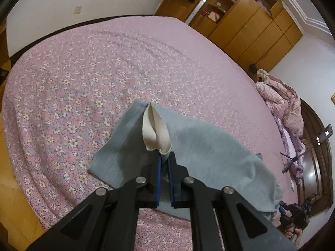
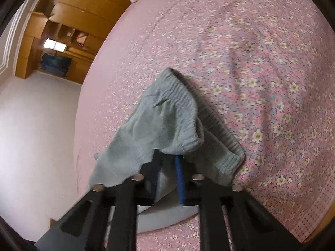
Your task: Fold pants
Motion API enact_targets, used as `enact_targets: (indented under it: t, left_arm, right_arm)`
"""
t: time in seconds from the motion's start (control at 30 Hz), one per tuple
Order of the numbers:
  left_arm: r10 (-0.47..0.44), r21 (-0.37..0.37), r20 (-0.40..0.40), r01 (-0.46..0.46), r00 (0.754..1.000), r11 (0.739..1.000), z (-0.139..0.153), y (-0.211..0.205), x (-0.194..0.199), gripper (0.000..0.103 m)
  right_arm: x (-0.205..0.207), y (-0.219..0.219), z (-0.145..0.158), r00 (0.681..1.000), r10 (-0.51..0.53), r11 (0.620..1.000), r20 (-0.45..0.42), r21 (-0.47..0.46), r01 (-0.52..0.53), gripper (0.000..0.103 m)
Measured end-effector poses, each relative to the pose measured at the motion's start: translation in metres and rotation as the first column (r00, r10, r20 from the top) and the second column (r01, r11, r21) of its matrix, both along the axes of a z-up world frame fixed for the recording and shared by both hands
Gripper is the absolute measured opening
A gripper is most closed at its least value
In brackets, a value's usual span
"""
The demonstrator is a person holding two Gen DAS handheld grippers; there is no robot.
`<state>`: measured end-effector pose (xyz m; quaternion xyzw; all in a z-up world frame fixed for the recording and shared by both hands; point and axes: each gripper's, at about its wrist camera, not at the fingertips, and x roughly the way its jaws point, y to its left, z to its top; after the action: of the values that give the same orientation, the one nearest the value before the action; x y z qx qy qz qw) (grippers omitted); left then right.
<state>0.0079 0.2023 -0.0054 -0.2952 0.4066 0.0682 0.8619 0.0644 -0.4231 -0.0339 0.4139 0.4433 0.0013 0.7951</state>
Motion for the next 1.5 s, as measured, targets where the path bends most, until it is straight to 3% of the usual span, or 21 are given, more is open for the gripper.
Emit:
enact_targets:
  t: [0.17,0.27,0.37,0.47,0.57,0.7,0.77,0.87,0.9,0.97,1.17,1.27,1.37,1.43,1.5]
  left_arm:
    - [-0.038,-0.013,0.061,0.039,0.997,0.999,0.025,-0.001,-0.004,0.006]
    - [-0.043,0.051,0.089,0.039,0.995,0.998,0.047,0.001,-0.009,0.006]
    - [-0.056,0.119,0.067,0.048,0.996,0.992,0.056,0.0,-0.016,0.006]
    - [-0.052,0.135,0.015,0.049,0.999,0.99,0.042,0.005,-0.02,0.006]
    - [-0.028,0.1,-0.061,0.034,0.998,0.994,0.011,0.007,-0.023,0.006]
    - [-0.022,0.077,-0.175,0.036,0.984,0.996,-0.039,0.012,-0.022,0.007]
    - [-0.017,0.06,-0.178,0.028,0.984,0.998,-0.048,0.014,-0.024,0.009]
    - [-0.005,0.08,-0.177,0.02,0.984,0.997,-0.041,0.015,-0.03,0.017]
    - [-0.001,0.101,-0.178,0.019,0.984,0.995,-0.036,0.02,-0.035,0.02]
    - [0.003,0.126,-0.17,0.018,0.985,0.992,-0.029,0.018,-0.04,0.02]
    - [-0.005,0.159,-0.094,0.02,0.996,0.987,0.002,0.02,-0.045,0.022]
    - [-0.031,0.164,-0.071,0.043,0.997,0.986,0.013,0.023,-0.025,0.026]
    - [-0.083,0.128,-0.045,0.088,0.996,0.988,0.016,0.024,0.008,0.038]
    - [-0.115,0.093,-0.045,0.119,0.992,0.989,0.015,0.027,0.028,0.052]
    - [-0.131,0.076,-0.074,0.136,0.989,0.988,0.01,0.029,0.05,0.054]
  right_arm:
    - [-0.002,0.014,0.048,0.992,0.063,0.995,0.105,-0.08,-0.055,0.007]
    - [-0.008,0.013,0.075,0.984,0.107,0.988,0.145,-0.129,-0.089,0.007]
    - [-0.018,0.011,0.085,0.979,0.156,0.969,0.128,-0.213,-0.127,0.007]
    - [-0.025,0.015,0.073,0.979,0.185,0.956,0.089,-0.246,-0.159,0.007]
    - [-0.027,0.011,0.036,0.984,0.18,0.952,0.002,-0.251,-0.174,0.007]
    - [-0.017,0.017,-0.006,0.97,0.189,0.907,-0.15,-0.351,-0.231,0.007]
    - [-0.015,0.02,-0.013,0.964,0.193,0.892,-0.183,-0.376,-0.25,0.007]
    - [-0.015,0.026,-0.006,0.952,0.213,0.865,-0.218,-0.412,-0.288,0.016]
    - [-0.016,0.029,0.001,0.948,0.209,0.844,-0.241,-0.445,-0.3,0.022]
    - [-0.019,0.038,0.015,0.943,0.212,0.806,-0.258,-0.499,-0.317,0.024]
    - [-0.015,0.07,0.052,0.936,0.286,0.75,-0.203,-0.561,-0.351,0.033]
    - [0.002,0.097,0.051,0.912,0.358,0.733,-0.2,-0.544,-0.407,0.034]
    - [0.022,0.136,0.041,0.877,0.431,0.709,-0.213,-0.521,-0.475,0.034]
    - [0.029,0.154,0.033,0.86,0.467,0.707,-0.206,-0.497,-0.503,0.034]
    - [0.035,0.172,0.024,0.842,0.501,0.703,-0.202,-0.473,-0.532,0.034]
